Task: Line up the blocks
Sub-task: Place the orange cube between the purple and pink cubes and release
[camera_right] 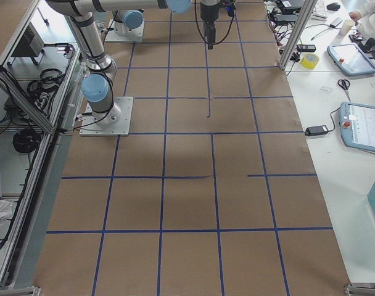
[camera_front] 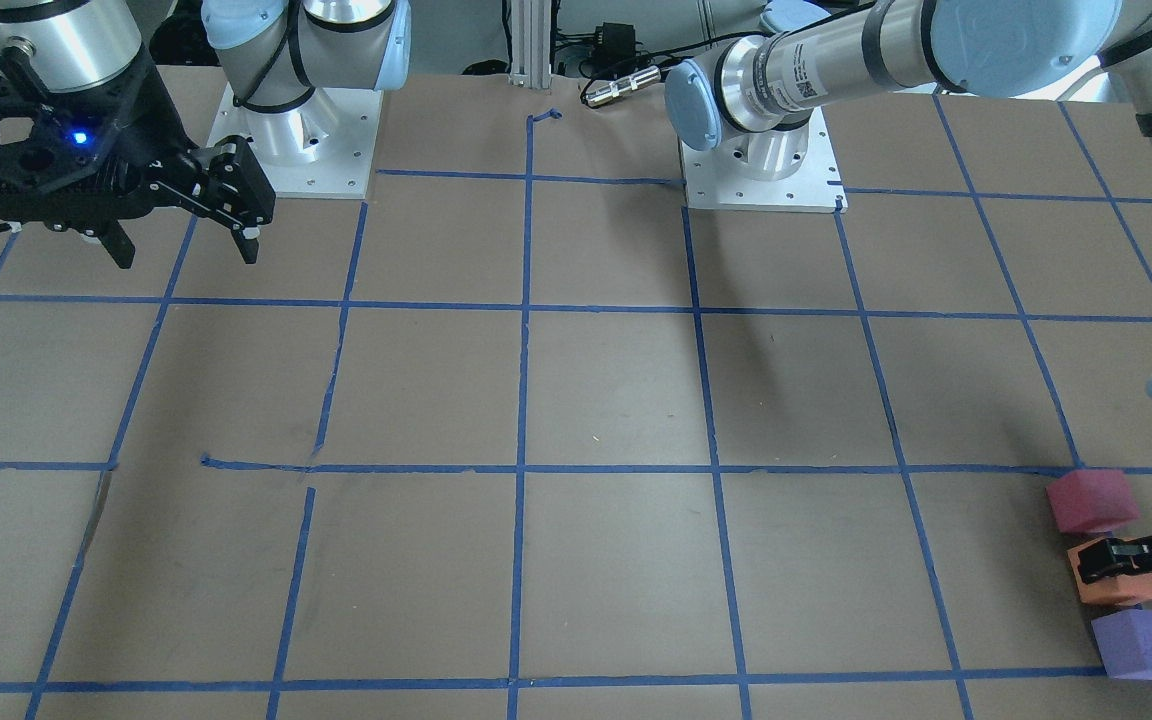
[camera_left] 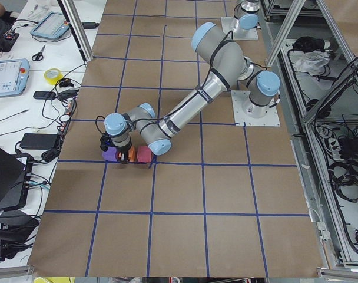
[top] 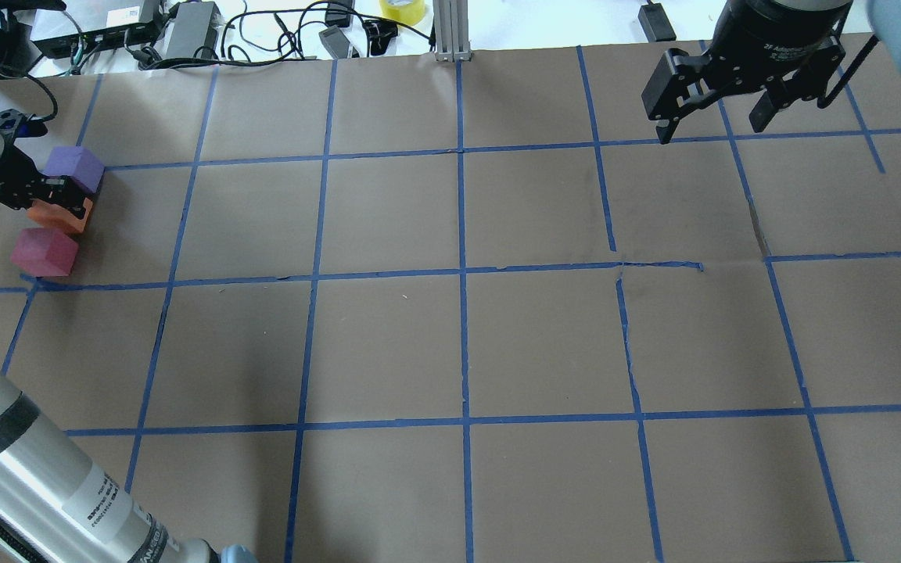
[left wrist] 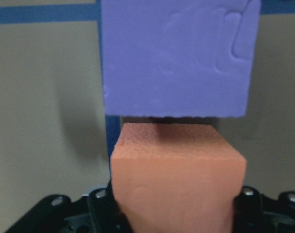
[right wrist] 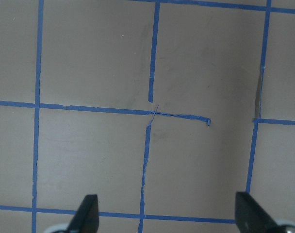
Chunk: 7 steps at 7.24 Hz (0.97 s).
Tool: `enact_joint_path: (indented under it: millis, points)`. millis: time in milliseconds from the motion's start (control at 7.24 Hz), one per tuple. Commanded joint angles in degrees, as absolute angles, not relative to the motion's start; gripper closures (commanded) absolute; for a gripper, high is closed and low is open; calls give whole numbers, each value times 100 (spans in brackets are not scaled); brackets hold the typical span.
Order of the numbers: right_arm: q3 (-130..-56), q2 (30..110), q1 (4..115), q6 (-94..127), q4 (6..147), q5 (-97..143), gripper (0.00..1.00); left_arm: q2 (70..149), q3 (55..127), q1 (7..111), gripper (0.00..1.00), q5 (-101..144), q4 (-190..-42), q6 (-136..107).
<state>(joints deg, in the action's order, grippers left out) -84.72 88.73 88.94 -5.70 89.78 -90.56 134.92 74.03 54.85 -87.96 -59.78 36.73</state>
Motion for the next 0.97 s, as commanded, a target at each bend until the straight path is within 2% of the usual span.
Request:
enact_joint_path:
  millis: [0, 415, 829]
  points:
    - [-8473, 8868, 8895, -571, 8974, -9070, 0, 13535, 7418, 5484, 0, -8772, -5801, 3674]
    - [-8473, 8851, 8895, -571, 8982, -9062, 0, 13291, 7409, 5510, 0, -8535, -5870, 3656]
    - [-8473, 8851, 8895, -571, 9000, -9061, 0, 12203, 7391, 5704, 0, -8569, -6878, 3805]
